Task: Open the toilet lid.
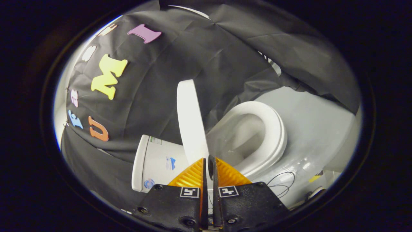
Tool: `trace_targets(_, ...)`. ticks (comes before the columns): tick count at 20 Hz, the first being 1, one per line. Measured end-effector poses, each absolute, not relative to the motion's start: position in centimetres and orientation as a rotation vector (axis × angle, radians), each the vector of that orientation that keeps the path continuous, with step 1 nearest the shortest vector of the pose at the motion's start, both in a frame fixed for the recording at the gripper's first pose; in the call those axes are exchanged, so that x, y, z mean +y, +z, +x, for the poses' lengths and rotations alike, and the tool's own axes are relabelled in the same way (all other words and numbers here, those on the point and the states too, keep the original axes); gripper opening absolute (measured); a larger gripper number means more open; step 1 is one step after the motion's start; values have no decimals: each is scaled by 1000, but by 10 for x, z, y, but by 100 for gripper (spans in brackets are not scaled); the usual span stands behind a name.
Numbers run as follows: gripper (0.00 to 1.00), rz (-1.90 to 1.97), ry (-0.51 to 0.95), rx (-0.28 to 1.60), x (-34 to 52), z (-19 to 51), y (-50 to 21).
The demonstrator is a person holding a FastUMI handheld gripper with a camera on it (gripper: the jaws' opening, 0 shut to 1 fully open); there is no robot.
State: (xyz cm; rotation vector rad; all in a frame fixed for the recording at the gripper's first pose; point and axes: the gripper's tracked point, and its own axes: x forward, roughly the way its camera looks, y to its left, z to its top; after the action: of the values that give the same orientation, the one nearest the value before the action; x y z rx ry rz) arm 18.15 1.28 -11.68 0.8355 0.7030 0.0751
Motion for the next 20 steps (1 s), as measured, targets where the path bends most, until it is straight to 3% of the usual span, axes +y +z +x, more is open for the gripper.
trace_targets(20, 10, 643, 199, 662, 97, 185, -66)
